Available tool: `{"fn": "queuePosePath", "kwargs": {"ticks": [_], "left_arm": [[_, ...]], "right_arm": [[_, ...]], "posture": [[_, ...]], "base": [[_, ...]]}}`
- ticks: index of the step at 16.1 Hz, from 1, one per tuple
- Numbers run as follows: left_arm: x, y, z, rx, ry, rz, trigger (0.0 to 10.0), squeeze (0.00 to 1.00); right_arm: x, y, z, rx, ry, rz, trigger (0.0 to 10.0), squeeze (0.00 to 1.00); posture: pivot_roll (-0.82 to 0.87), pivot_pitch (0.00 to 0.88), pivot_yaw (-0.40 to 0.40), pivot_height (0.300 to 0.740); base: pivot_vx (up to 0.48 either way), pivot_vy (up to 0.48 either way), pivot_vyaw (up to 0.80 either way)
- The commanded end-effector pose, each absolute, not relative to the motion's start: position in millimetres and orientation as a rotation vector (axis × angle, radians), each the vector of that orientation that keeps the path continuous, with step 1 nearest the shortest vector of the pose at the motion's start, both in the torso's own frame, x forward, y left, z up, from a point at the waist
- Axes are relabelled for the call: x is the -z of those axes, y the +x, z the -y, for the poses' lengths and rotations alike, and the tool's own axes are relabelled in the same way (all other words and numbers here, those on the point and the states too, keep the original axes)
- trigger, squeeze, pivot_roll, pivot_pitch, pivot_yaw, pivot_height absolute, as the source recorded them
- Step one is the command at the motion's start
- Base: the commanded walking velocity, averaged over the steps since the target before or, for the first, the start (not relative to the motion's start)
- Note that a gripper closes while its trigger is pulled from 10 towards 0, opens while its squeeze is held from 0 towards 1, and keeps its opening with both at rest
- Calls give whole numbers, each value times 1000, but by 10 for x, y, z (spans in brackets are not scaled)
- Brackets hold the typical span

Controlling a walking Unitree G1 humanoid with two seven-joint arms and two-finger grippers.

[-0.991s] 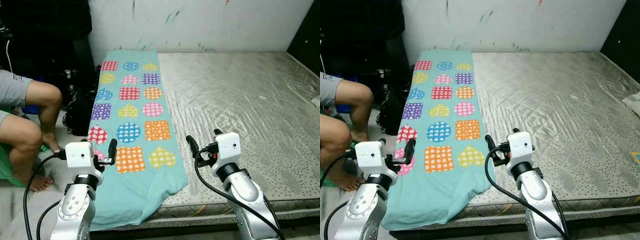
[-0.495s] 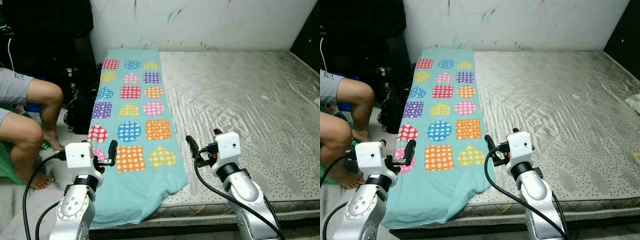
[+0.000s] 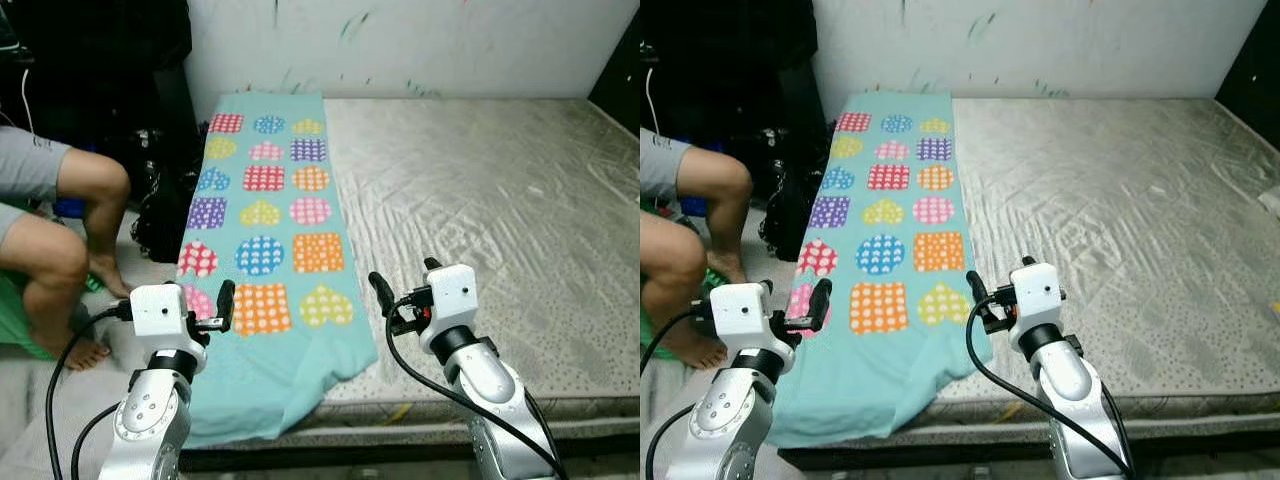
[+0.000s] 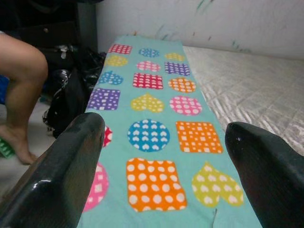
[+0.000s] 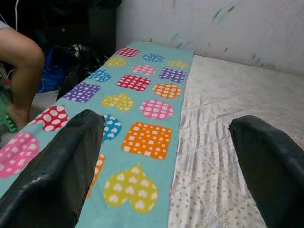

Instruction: Clean up the room

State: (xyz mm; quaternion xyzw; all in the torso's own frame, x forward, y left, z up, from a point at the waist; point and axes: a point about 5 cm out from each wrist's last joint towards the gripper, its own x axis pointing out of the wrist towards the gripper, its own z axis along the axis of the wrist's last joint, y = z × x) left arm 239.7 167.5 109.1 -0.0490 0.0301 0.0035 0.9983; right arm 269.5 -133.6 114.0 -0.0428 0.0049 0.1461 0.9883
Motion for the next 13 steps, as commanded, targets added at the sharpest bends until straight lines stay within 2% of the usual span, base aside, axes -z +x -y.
{"fn": "queuePosePath", "kwargs": {"ticks": [1, 5, 13], "left_arm": [[-1110, 2396, -1686, -16, -96, -58, 10000, 0], [-1115, 2407, -1681, -19, -98, -54, 10000, 0], [-1134, 2399, -1693, -51, -98, -44, 10000, 0]], "right_arm": [[-1166, 2688, 1310, -311, -88, -4, 10000, 0], [-1165, 2693, 1310, -319, -89, -3, 10000, 0], [-1166, 2735, 1276, -358, -89, -2, 10000, 0]], "posture": [[-155, 68, -7, 627], [-155, 67, -12, 597], [-147, 65, -26, 597]], "base": [[0, 0, 0], [0, 0, 0], [0, 0, 0]]}}
